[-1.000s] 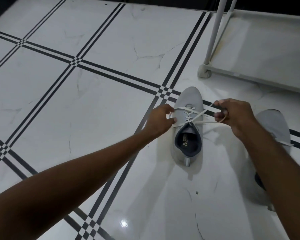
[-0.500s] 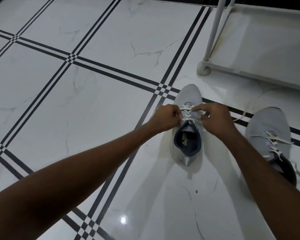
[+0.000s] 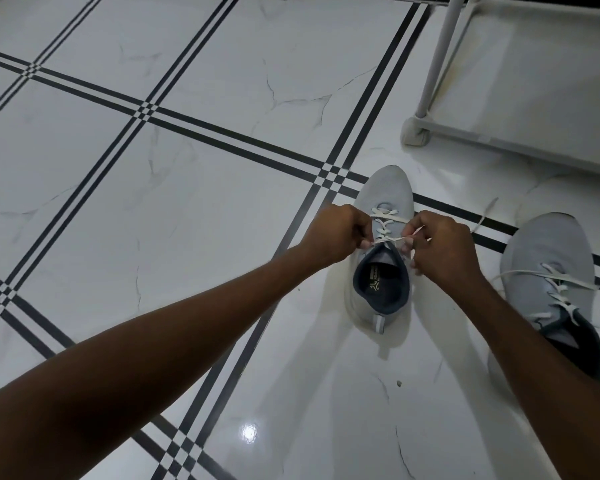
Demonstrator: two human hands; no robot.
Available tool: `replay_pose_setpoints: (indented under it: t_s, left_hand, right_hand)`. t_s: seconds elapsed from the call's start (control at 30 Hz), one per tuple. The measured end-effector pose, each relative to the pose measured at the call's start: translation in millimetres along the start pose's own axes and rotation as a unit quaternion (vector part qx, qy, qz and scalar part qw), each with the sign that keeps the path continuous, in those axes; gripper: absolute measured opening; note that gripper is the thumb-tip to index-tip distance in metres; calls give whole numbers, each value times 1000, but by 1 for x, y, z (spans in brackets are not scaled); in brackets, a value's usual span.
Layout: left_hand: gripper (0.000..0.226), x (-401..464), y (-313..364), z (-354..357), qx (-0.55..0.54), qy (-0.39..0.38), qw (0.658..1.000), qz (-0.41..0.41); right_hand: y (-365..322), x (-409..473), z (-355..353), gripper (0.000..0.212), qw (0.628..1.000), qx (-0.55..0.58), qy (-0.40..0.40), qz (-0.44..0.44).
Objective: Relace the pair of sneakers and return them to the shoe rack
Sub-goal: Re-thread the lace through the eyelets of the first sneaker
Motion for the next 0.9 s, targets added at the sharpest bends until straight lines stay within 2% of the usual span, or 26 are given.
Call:
replay_pose_setpoints:
  t_s: [0.17, 0.3, 0.37, 0.6, 0.67, 0.77, 0.9]
  left_hand:
    - [19, -4, 7, -5, 83, 17, 995, 46]
    - [29, -9, -4, -1, 130, 35, 989, 60]
    - [27, -10, -17, 5, 138, 26, 989, 52]
    - [20, -9, -31, 17, 151, 10, 988, 38]
    - [16, -4, -35, 16, 129, -25, 991, 25]
    - [16, 1, -42, 11, 41, -114, 992, -15]
    - [10, -9, -61, 9, -75, -236, 965, -88]
  right_hand:
    - [-10, 11, -3, 15, 994, -18, -100, -42]
    - [-17, 23, -4, 29, 959, -169, -153, -168]
    - [-12, 21, -3, 34, 943, -198, -184, -196]
    - [3, 10, 6, 37, 955, -174, -188, -148]
    - [3, 14, 4, 36, 956, -172, -198, -131]
    - [0, 14, -6, 31, 951, -175, -214, -136]
    - [2, 5, -20, 29, 942, -169, -249, -147]
Point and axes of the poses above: each hand's wrist, its own x-axis towards the middle knuckle, its own z-axis out of the palm, y = z × x, the point moved 6 cm from there along x, towards the middle knuckle, and after that the axes turned 13 degrees about -z, right-handed, at the moved point
